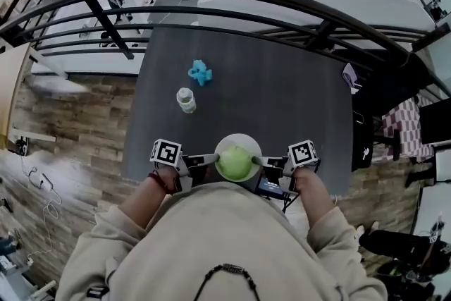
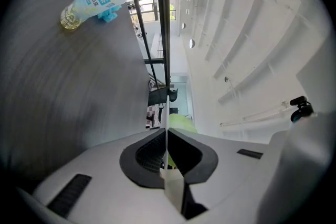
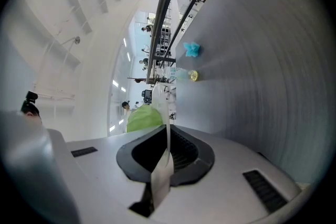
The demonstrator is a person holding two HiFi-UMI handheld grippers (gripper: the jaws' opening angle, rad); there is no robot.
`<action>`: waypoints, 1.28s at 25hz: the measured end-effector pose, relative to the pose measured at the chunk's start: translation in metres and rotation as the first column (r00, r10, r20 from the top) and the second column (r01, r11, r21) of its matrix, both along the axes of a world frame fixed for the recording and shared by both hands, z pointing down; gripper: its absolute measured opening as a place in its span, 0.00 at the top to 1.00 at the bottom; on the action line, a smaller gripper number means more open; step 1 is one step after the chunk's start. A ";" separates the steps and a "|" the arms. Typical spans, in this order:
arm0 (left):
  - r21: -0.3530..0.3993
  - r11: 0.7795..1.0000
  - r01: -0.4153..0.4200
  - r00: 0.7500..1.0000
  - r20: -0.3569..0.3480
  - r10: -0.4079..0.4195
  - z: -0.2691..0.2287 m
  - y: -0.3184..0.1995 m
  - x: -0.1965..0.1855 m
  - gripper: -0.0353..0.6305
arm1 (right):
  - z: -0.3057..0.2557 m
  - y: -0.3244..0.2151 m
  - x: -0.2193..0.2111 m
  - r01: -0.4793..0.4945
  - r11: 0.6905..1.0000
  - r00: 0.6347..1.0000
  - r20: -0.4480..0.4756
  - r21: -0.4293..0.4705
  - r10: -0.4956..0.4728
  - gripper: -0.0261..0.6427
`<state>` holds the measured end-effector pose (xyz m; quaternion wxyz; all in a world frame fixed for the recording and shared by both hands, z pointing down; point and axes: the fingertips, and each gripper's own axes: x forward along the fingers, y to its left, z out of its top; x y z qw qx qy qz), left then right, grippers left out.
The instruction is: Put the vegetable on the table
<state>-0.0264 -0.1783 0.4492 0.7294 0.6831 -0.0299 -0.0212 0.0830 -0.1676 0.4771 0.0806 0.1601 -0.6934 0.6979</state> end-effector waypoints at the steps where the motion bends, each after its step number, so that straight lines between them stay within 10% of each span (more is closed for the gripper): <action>1: -0.002 1.000 0.004 1.000 -0.003 -0.004 -0.001 -0.001 0.000 0.92 | 0.000 -0.001 0.000 0.003 1.000 1.000 0.001 -0.001 -0.003 0.92; 32: -0.007 1.000 0.012 0.998 0.062 -0.012 0.026 -0.004 0.002 0.92 | 0.014 -0.006 -0.003 0.027 0.999 0.999 0.042 -0.046 -0.025 0.92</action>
